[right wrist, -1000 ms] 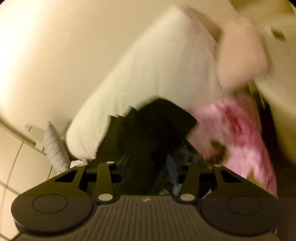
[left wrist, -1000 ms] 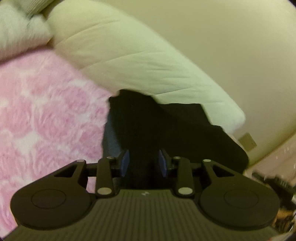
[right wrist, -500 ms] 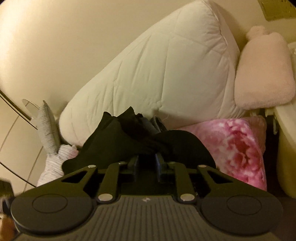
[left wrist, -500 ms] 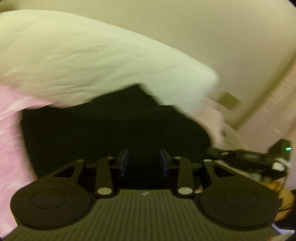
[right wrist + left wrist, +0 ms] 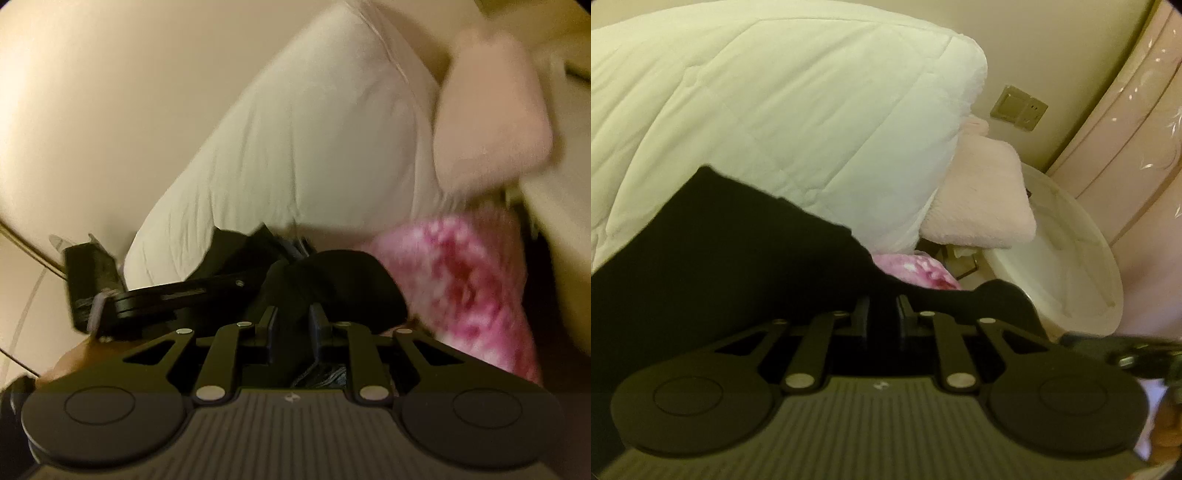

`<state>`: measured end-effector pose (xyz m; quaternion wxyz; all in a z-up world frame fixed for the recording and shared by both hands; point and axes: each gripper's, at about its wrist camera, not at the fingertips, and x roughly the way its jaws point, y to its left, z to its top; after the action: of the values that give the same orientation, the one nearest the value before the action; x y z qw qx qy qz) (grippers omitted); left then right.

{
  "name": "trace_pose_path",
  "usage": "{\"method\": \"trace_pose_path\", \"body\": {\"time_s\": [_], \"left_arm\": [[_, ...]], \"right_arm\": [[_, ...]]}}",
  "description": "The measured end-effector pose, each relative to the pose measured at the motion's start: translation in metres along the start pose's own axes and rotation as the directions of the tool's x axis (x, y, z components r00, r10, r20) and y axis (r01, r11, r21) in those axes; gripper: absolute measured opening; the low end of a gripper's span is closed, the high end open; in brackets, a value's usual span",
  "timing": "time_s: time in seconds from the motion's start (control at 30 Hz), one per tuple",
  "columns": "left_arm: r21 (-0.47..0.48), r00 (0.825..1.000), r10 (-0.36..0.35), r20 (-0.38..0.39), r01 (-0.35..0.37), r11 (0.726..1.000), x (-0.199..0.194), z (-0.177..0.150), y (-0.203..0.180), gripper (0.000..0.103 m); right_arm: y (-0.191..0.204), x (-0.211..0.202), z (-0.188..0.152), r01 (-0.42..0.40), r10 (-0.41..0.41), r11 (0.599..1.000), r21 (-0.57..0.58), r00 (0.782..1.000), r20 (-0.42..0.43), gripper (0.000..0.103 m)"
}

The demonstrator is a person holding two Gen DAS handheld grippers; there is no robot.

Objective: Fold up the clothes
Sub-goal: 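Lay the jacket on top of the jeans stack and open both grippers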

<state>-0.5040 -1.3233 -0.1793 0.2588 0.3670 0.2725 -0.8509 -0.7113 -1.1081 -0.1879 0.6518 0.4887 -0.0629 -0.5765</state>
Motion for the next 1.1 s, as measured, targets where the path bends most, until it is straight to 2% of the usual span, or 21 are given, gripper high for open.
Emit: {"method": "trace_pose_path", "body": {"time_s": [0.1, 0.17, 0.2, 0.27, 0.33, 0.43, 0.5, 0.57, 0.63, 0.7, 0.73, 0.8, 0.87, 1.0, 1.07, 1.1], "left_arm": [[-0.027, 1.000, -0.026, 0.001, 0.026, 0.999, 0.003, 0.003, 0.005, 0.012], [-0.046, 1.000, -0.031, 0.002, 0.031, 0.998, 0.004, 0.007, 0.004, 0.011], [-0.053, 0.999, -0.033, 0.002, 0.033, 0.998, 0.002, 0.008, 0.005, 0.011], [-0.083, 0.999, -0.041, 0.026, 0.043, 0.996, -0.015, 0.009, 0.008, 0.011], [-0.112, 0.997, -0.042, 0.067, 0.049, 0.992, -0.039, 0.008, 0.012, 0.024], [-0.152, 0.991, -0.026, 0.128, 0.045, 0.987, -0.073, 0.009, 0.025, 0.033], [-0.140, 0.993, 0.024, 0.116, -0.008, 0.990, -0.083, 0.011, 0.031, 0.034], [-0.110, 0.995, 0.043, 0.087, -0.034, 0.993, -0.076, 0.012, 0.037, 0.034], [-0.101, 0.995, 0.072, 0.065, -0.065, 0.993, -0.061, 0.014, 0.045, 0.038], [-0.128, 0.995, 0.080, 0.066, -0.071, 0.989, -0.045, 0.015, 0.057, 0.041], [-0.142, 0.995, 0.075, 0.069, -0.065, 0.988, -0.037, 0.016, 0.061, 0.043], [-0.166, 0.994, 0.072, 0.080, -0.058, 0.984, -0.028, 0.018, 0.067, 0.046], [-0.151, 0.994, 0.078, 0.077, -0.066, 0.986, -0.030, 0.022, 0.062, 0.047], [-0.165, 0.992, 0.081, 0.099, -0.064, 0.984, -0.059, 0.019, 0.059, 0.048], [-0.201, 0.985, 0.107, 0.136, -0.078, 0.976, -0.085, 0.007, 0.059, 0.053], [-0.225, 0.980, 0.120, 0.159, -0.082, 0.971, -0.100, -0.001, 0.060, 0.061]], "right_arm": [[0.007, 0.001, 0.001, -0.032, 0.032, 0.999, -0.037, 0.999, 0.005, 0.028], [-0.002, 0.010, -0.001, 0.006, -0.006, 1.000, -0.007, 1.000, -0.027, 0.025], [-0.007, 0.015, -0.002, 0.025, -0.025, 1.000, 0.007, 0.999, -0.043, 0.036], [-0.011, 0.015, -0.001, 0.039, -0.037, 0.999, 0.032, 0.998, -0.059, 0.037], [-0.004, 0.005, 0.001, 0.031, -0.030, 0.999, 0.015, 0.998, -0.049, 0.037], [0.016, -0.013, 0.006, 0.016, -0.017, 0.999, -0.049, 1.000, -0.010, 0.037], [0.031, -0.022, 0.010, 0.004, -0.001, 0.994, -0.110, 1.000, 0.025, 0.037], [0.044, -0.019, 0.011, -0.038, 0.043, 0.986, -0.165, 0.999, 0.028, 0.037], [0.049, -0.003, 0.011, -0.072, 0.071, 0.976, -0.204, 0.997, -0.013, 0.037], [0.043, 0.018, 0.006, -0.052, 0.038, 0.975, -0.216, 0.997, -0.068, 0.033], [0.038, 0.023, 0.005, -0.031, 0.017, 0.977, -0.210, 0.997, -0.072, 0.027], [0.027, 0.026, 0.006, -0.018, 0.006, 0.980, -0.197, 0.998, -0.059, 0.025], [0.022, 0.026, 0.012, -0.029, 0.017, 0.983, -0.181, 0.998, -0.065, 0.024], [0.024, 0.020, 0.018, -0.066, 0.048, 0.981, -0.183, 0.994, -0.101, 0.024], [0.026, 0.012, 0.018, -0.067, 0.048, 0.980, -0.187, 0.993, -0.104, 0.024], [0.028, 0.009, 0.017, -0.062, 0.044, 0.981, -0.186, 0.994, -0.098, 0.025]]}}
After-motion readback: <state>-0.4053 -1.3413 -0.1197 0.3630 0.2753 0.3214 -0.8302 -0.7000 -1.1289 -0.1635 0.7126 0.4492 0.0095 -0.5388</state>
